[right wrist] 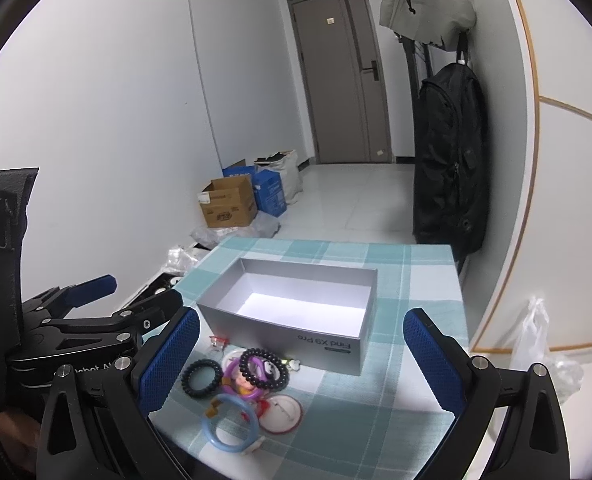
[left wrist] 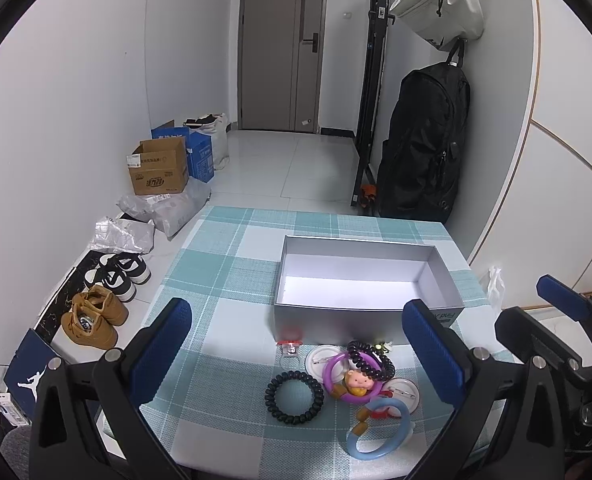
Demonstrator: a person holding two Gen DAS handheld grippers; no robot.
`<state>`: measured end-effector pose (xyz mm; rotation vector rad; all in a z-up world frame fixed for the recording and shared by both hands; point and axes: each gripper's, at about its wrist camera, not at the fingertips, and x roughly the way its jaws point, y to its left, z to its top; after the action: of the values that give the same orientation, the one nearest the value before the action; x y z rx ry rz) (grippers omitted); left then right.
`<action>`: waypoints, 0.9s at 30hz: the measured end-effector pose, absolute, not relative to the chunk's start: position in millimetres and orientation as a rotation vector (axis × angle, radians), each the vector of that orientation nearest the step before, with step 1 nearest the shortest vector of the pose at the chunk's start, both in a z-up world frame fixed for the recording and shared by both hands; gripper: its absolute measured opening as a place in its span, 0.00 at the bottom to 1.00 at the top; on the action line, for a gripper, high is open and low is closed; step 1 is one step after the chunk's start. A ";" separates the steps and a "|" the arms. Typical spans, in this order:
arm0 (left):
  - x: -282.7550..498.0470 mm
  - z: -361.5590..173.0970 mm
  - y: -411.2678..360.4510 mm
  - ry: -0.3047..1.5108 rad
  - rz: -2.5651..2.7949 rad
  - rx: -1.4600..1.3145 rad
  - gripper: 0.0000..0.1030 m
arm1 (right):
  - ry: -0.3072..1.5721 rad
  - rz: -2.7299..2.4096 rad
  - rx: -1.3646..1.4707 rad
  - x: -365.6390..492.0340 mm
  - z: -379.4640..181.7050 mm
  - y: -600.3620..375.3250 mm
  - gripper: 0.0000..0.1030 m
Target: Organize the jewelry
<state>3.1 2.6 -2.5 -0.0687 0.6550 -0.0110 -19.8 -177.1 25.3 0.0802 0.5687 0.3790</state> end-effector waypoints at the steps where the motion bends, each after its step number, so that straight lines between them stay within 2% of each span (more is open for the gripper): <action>1: 3.0 -2.5 2.6 0.654 -0.011 -0.068 0.99 | 0.571 0.381 0.081 -19.0 24.9 -177.0 1.00; 27: 0.1 -4.1 -0.1 0.648 -0.021 -0.061 0.99 | 0.586 0.379 0.089 -17.5 22.7 -175.7 1.00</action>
<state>0.1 -0.1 -4.1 -0.0606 0.6478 -0.0209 -17.5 -175.7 22.7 0.0892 0.5863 0.3793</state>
